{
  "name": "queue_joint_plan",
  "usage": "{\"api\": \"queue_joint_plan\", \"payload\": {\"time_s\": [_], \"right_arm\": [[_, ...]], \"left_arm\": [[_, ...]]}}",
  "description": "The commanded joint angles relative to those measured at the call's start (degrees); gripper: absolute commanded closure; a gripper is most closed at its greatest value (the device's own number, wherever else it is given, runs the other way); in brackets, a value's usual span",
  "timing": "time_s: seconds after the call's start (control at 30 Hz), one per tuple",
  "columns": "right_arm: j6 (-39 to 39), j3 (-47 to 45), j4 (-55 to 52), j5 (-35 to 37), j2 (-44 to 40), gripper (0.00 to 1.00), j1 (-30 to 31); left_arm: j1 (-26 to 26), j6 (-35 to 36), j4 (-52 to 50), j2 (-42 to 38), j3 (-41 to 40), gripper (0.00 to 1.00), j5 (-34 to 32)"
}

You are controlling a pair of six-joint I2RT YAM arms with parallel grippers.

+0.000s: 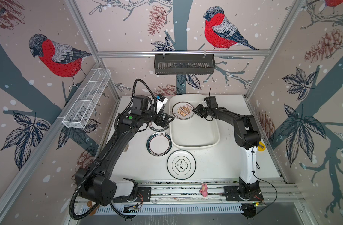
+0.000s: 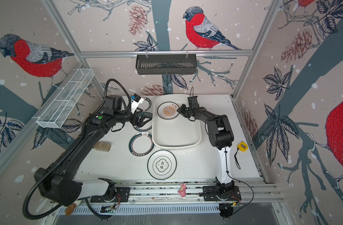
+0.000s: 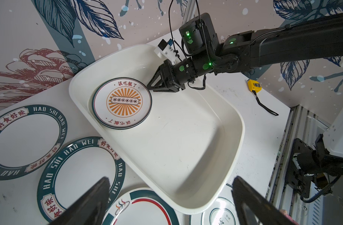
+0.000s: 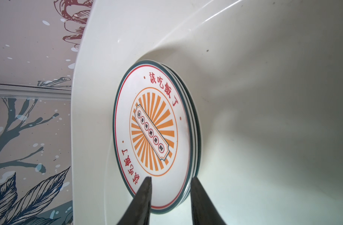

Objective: Place the plates into the plastic bin on the countertop
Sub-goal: Place the plate in the plastic bin, then pick up the plate from the bottom-center of the table.

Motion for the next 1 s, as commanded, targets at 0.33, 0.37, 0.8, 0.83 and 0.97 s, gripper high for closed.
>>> {"api": "queue_joint_plan", "payload": {"time_s": [0.33, 0.37, 0.8, 0.83, 0.97], "right_arm": [[-11.87, -20.96, 0.55, 4.6, -31.96, 0.64, 0.76], [-12.17, -23.73, 0.55, 4.09, -35.27, 0.64, 0.76], [-11.55, -46.64, -10.43, -2.54, -72.71, 0.54, 4.74], [-10.48, -48.03, -10.49, -3.89, -74.05, 0.54, 4.75], [-8.77, -51.36, -13.06, -7.45, -76.75, 0.51, 6.62]], "left_arm": [[-0.13, 0.42, 1.18, -0.31, -0.83, 0.03, -0.05], [-0.16, 0.3, 1.27, -0.23, -0.81, 0.03, -0.06], [-0.13, -2.43, 2.06, 4.42, 0.74, 0.03, -0.45], [-0.18, -2.44, 2.15, 4.39, 0.38, 0.03, -0.15], [-0.14, -2.09, 2.51, 4.18, -0.49, 0.04, 1.45]]}}
